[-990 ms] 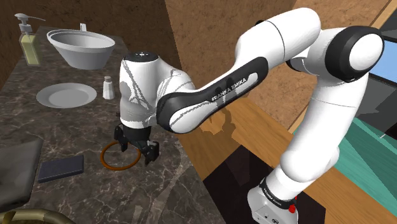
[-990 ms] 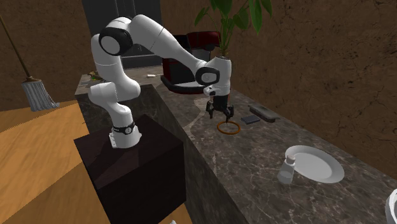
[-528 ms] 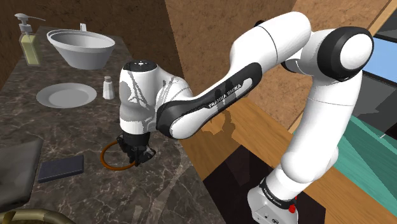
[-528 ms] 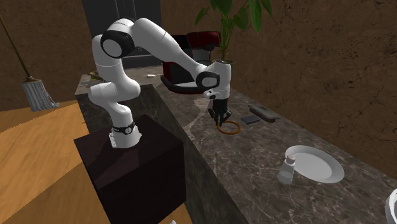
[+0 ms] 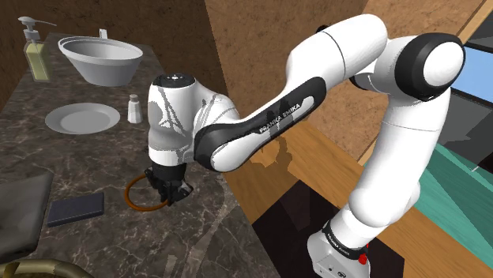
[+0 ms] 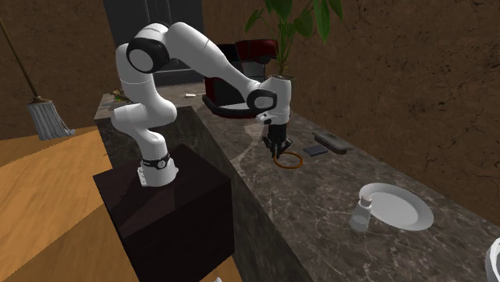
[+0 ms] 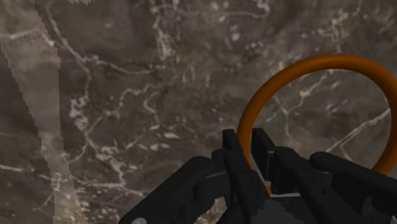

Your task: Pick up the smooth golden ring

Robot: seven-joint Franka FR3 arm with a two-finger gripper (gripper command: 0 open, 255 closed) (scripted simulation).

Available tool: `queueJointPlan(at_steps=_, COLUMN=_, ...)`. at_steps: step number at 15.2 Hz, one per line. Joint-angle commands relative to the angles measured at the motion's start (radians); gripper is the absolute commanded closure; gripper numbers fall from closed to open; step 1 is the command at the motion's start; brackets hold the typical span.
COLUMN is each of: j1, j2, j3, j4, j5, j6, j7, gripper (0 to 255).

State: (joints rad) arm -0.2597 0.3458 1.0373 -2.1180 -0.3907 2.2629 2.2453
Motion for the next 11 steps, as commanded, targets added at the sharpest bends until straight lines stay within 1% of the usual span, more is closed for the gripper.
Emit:
queueJointPlan(at_steps=1, j1=-0.015, j2=-0.017, j3=0.016, j4=0.004, j5=0.020, j6=-0.014, j7=-0.014, gripper=255)
queueJointPlan(at_steps=11, j1=-0.098, j2=-0.122, j3=0.103, j4=0.052, j5=0.146, j6=-0.113, j7=-0.098, gripper=255)
